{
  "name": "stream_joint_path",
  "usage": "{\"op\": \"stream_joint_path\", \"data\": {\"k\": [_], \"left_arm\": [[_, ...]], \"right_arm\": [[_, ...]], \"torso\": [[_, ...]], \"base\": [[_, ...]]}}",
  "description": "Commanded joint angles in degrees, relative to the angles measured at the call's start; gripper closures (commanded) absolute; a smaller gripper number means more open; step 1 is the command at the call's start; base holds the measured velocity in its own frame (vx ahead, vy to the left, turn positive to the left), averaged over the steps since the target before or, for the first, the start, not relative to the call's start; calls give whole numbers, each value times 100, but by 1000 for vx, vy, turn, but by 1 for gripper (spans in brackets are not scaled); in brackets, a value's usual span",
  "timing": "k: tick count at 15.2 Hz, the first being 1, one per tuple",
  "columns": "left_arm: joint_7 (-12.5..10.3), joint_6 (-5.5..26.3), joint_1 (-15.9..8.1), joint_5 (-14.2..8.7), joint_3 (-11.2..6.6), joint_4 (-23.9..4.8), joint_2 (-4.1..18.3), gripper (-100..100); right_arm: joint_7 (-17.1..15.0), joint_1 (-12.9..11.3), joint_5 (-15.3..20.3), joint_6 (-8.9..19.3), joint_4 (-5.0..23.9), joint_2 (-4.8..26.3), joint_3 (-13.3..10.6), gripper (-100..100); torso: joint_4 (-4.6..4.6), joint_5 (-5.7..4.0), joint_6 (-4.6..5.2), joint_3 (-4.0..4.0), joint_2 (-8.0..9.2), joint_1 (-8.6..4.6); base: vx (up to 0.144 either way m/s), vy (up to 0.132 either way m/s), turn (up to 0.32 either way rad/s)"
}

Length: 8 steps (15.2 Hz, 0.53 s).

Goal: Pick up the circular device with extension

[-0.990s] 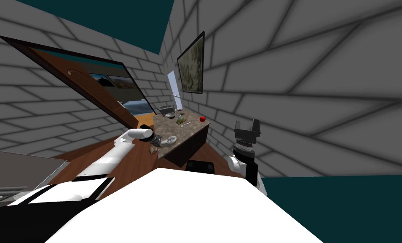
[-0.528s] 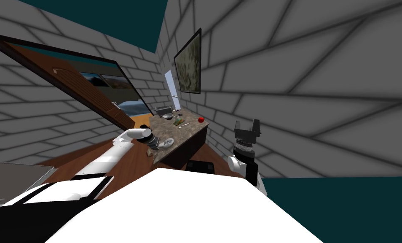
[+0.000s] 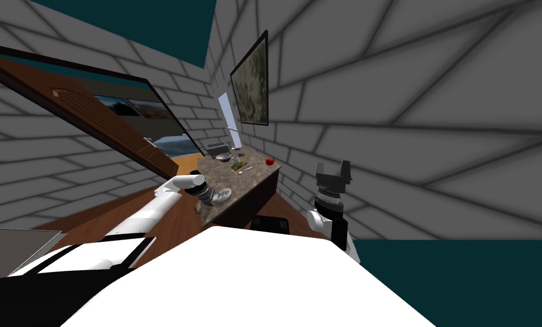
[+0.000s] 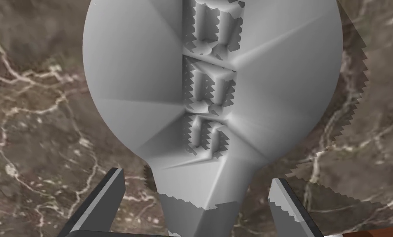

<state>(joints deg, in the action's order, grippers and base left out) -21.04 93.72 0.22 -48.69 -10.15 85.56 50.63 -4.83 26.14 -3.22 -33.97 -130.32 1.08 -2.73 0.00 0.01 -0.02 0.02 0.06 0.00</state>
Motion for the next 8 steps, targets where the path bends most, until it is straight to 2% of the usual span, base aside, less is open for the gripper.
{"op": "stream_joint_path", "data": {"k": [1,2,3,7,8], "left_arm": [[74,-167,11,79,39,-131,-84,-100],[32,-73,11,35,16,-56,-39,-100],[43,-100,16,43,19,-66,-48,100],[39,-99,17,42,18,-67,-48,100],[-27,87,1,-61,-37,86,67,100]], "right_arm": [[0,0,0,0,0,0,0,0],[0,0,0,0,0,0,0,0],[0,0,0,0,0,0,0,0],[0,0,0,0,0,0,0,0],[0,0,0,0,0,0,0,0]], "torso": [[0,0,0,0,0,0],[1,0,-1,2,4,0],[2,-1,-1,3,4,-1],[0,0,3,0,-2,0],[0,0,2,-1,-2,0]], "base": [[-18,11,-25],[-11,5,-8],[0,0,0],[0,0,0],[4,-6,30]]}}
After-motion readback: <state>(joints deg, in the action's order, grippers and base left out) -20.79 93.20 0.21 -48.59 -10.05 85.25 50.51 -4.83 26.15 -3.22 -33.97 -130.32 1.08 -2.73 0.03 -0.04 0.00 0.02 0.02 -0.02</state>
